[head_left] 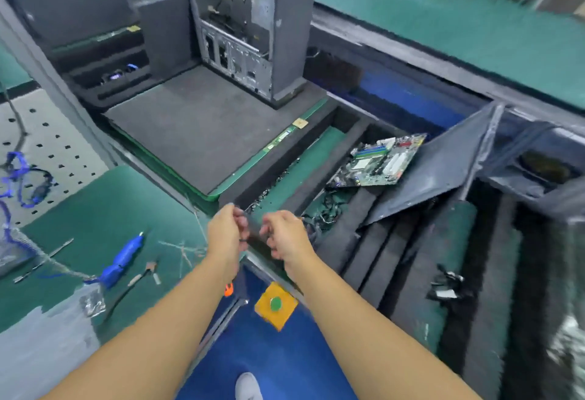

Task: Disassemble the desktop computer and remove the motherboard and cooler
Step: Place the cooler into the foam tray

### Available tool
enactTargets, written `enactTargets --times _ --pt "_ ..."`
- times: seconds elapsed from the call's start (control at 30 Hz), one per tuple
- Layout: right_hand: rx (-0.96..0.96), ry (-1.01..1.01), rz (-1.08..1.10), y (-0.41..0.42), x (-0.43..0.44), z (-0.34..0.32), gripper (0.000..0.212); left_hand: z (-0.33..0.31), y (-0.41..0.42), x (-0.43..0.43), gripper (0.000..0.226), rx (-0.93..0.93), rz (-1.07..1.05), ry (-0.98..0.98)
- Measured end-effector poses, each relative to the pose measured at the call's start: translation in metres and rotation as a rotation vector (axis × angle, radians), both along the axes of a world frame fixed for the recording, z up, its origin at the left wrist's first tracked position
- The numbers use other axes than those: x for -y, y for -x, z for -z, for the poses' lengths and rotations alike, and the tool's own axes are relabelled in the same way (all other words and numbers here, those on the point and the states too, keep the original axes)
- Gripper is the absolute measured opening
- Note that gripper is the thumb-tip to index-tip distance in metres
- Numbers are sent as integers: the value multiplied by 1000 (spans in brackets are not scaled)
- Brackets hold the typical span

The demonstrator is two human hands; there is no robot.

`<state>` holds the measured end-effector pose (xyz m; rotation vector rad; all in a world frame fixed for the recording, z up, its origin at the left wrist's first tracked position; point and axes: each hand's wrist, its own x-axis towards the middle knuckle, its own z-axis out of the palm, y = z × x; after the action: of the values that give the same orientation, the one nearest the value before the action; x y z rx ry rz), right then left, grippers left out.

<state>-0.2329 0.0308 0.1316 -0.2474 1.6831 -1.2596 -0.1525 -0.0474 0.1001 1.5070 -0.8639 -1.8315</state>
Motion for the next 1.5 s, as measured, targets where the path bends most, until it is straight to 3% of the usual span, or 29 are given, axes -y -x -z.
enactTargets --times 0.33,0.53,0.7,0.8,0.87,0.97,1.03,1.17,1.3,1.5 --pt "-421 -198 105 159 -205 -44 19 -56 196 -200 15 -156 473 91" --pt "-539 -403 68 233 -350 -48 18 -44 269 -338 11 -107 743 208" --pt "-732 -617 -130 284 -467 -46 26 -11 320 -435 10 55 1087 508" --pt "-834 -773 -258 301 -526 -41 49 14 337 -476 8 240 1265 659" --pt "-811 -833 -342 308 -557 -35 78 24 342 -495 5 417 1322 679" --pt "-736 -893 -564 313 -588 -24 121 33 344 -510 27 627 1445 635" --pt "-697 -936 -693 313 -599 -14 132 35 345 -518 30 687 1508 627" --pt "-880 -897 -616 305 -605 6 114 36 348 -537 24 696 1405 562" --pt "-982 -841 -588 306 -614 9 101 33 352 -541 33 627 1311 549" --pt "-949 -748 -488 324 -626 -16 103 35 365 -528 36 598 1463 536"
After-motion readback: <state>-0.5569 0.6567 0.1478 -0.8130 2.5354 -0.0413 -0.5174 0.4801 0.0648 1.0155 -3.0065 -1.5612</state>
